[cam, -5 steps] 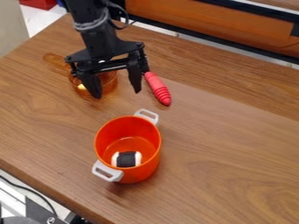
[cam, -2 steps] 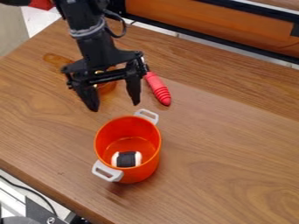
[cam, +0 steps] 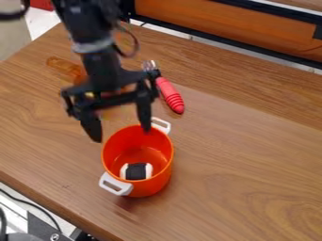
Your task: Move the sushi out from the pot and place on the top of the table
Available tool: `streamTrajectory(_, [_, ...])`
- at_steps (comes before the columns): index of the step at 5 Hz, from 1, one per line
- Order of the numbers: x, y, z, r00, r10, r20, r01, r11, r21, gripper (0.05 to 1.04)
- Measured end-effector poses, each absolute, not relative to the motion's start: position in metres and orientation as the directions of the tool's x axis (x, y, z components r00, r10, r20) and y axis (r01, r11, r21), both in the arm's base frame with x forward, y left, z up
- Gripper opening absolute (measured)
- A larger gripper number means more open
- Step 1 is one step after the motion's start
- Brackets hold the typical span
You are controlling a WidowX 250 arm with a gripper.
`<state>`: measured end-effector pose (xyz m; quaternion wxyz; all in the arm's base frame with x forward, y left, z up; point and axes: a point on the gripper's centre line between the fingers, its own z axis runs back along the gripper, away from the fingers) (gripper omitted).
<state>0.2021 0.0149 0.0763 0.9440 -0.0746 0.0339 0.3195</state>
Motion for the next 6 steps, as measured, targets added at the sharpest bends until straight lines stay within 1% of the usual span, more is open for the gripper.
streamTrajectory(1, [0.199, 0.007, 0.064, 0.797, 0.598, -0.082, -0.603, 0.79, -0.111, 0.757])
streamTrajectory(2, [0.202, 0.004, 0.057, 0.792, 0.607, -0.062, -0.61, 0.785, -0.109, 0.887])
streamTrajectory(3, [0.204, 0.002, 0.052, 0.783, 0.618, -0.069, -0.622, 0.776, -0.107, 0.952])
streamTrajectory(6, [0.204, 0.0, 0.04, 0.776, 0.627, -0.063, -0.63, 0.772, -0.078, 0.952])
